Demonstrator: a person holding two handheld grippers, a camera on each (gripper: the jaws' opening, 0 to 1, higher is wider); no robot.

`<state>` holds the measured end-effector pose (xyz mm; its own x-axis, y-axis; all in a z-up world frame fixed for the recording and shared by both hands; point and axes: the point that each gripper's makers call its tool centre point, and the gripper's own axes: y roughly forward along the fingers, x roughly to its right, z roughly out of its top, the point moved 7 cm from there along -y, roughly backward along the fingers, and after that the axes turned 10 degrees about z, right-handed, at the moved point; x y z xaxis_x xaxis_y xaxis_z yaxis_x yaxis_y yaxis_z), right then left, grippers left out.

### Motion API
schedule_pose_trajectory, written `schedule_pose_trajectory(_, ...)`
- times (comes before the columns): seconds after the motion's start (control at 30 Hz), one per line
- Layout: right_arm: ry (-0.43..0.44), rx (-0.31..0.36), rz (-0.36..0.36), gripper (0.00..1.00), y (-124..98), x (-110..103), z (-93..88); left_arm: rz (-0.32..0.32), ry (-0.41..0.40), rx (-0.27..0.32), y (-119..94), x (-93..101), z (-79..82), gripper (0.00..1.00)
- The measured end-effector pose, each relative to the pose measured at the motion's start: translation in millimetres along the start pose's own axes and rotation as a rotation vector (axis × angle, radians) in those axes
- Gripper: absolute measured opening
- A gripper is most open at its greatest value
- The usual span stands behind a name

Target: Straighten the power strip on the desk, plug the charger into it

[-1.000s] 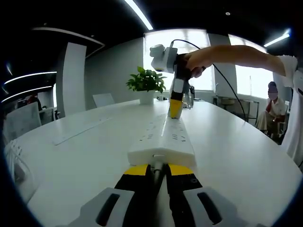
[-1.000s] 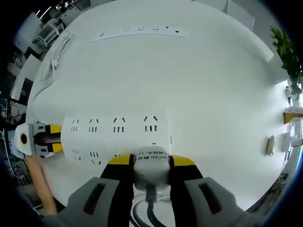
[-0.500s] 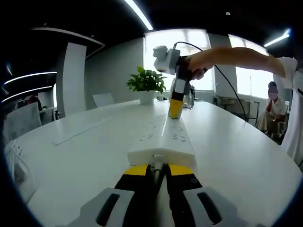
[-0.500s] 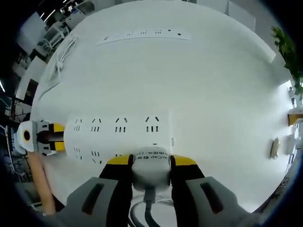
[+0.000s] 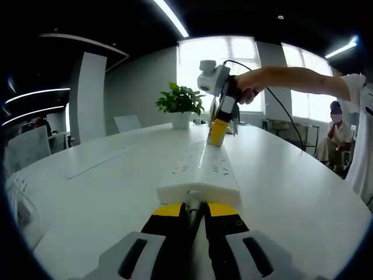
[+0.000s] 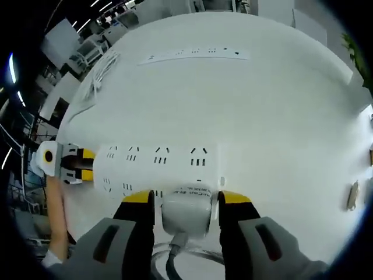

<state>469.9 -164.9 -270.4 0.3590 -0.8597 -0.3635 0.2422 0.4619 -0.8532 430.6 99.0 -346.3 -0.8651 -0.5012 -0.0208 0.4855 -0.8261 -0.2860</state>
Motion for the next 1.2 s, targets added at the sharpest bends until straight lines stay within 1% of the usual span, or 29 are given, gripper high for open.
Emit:
schedule_pose_trajectory(0.03, -0.007, 0.025, 0.004, 0.41, -2.5, 0.1, 7.6, 0.000, 0.000, 0.000, 0.1, -0.3, 0.0, 0.16)
schedule_pose_trajectory(0.07, -0.011, 0.042, 0.004, 0.41, -6.0, -4.4, 6.1, 0.000, 0.000, 0.000, 0.1, -0.5, 0.0, 0.16)
schedule_pose_trajectory(0.1, -0.015, 0.054, 0.010, 0.41, -8.5, -6.2, 9.2, 0.000, -0.001, 0.000, 0.1, -0.6, 0.0, 0.16)
schedule_pose_trajectory(0.13, -0.015, 0.058, 0.014, 0.41, -11.1, -11.1, 7.5, 0.000, -0.001, 0.000, 0.1, -0.7, 0.0, 0.16)
schedule_pose_trajectory(0.23, -0.032, 0.058, 0.008, 0.41, -13.5, -15.6, 6.9, 0.002, 0.000, -0.001, 0.1, -1.0, -0.1, 0.16)
schedule_pose_trajectory(0.27, -0.045, 0.062, 0.003, 0.41, -14.1, -18.6, 1.9, 0.002, -0.001, -0.001, 0.1, -1.1, -0.1, 0.16)
schedule_pose_trajectory(0.33, -0.059, 0.068, 0.001, 0.41, -15.9, -20.8, -2.6, 0.002, 0.001, -0.002, 0.0, -1.1, -0.1, 0.16)
schedule_pose_trajectory(0.37, -0.059, 0.071, 0.003, 0.40, -16.5, -20.5, -4.3, 0.003, 0.002, -0.003, 0.0, -1.0, -0.1, 0.16)
schedule_pose_trajectory(0.43, -0.073, 0.050, 0.006, 0.35, -15.6, -18.9, -8.8, 0.005, 0.031, -0.004, -0.1, -0.9, 0.4, 0.16)
schedule_pose_trajectory(0.5, -0.105, 0.056, -0.002, 0.35, -16.2, -18.9, -14.0, 0.004, 0.038, -0.009, -0.2, -0.6, 0.5, 0.16)
schedule_pose_trajectory(0.57, -0.095, 0.063, 0.012, 0.36, -17.8, -14.3, -7.7, 0.004, 0.048, -0.015, -1.3, -0.2, 0.6, 0.17)
schedule_pose_trajectory(0.63, -0.078, 0.090, 0.030, 0.37, -21.0, -9.8, 1.4, 0.001, 0.036, -0.030, -3.3, -2.3, 0.7, 0.18)
schedule_pose_trajectory(0.67, -0.072, 0.107, 0.041, 0.38, -23.0, -6.1, 9.9, 0.000, 0.028, -0.037, -4.3, -3.3, 0.5, 0.19)
schedule_pose_trajectory(0.7, -0.067, 0.107, 0.052, 0.37, -25.1, -5.2, 10.5, 0.000, 0.026, -0.039, -5.1, -3.6, 0.4, 0.20)
schedule_pose_trajectory(0.73, -0.058, 0.106, 0.080, 0.37, -26.4, -5.4, 11.1, 0.000, 0.024, -0.042, -5.7, -3.3, 0.4, 0.20)
schedule_pose_trajectory(0.77, -0.029, 0.111, 0.091, 0.37, -27.7, -4.0, 12.0, -0.003, 0.022, -0.043, -6.0, -2.5, 0.8, 0.20)
schedule_pose_trajectory(0.8, -0.031, 0.115, 0.087, 0.38, -28.7, -4.7, 5.6, -0.005, 0.022, -0.044, -6.3, -2.2, 1.1, 0.20)
schedule_pose_trajectory(0.87, -0.043, 0.125, 0.073, 0.38, -32.4, -2.6, 7.5, -0.017, 0.018, -0.046, -6.9, -1.2, 1.6, 0.23)
schedule_pose_trajectory(0.9, -0.046, 0.130, 0.069, 0.39, -34.2, -1.2, 8.9, -0.028, 0.013, -0.050, -7.4, 0.8, 1.8, 0.27)
schedule_pose_trajectory(0.93, -0.050, 0.135, 0.070, 0.39, -36.4, 2.9, 16.4, -0.033, 0.013, -0.057, -7.8, 2.0, 1.8, 0.30)
schedule_pose_trajectory(1.0, -0.044, 0.156, 0.085, 0.39, -39.8, 3.8, 19.8, -0.028, 0.025, -0.073, -8.5, 2.2, 2.0, 0.31)
schedule_pose_trajectory(1.07, -0.047, 0.168, 0.091, 0.39, -41.8, 1.4, 16.0, -0.021, 0.035, -0.080, -9.3, 1.7, 2.8, 0.31)
schedule_pose_trajectory(1.13, -0.062, 0.157, 0.082, 0.40, -40.1, -0.4, 6.9, -0.014, 0.030, -0.072, -11.5, 0.7, 5.8, 0.33)
schedule_pose_trajectory(1.2, -0.071, 0.153, 0.076, 0.40, -40.8, -0.1, 4.2, -0.008, 0.028, -0.065, -13.8, -0.2, 8.9, 0.34)
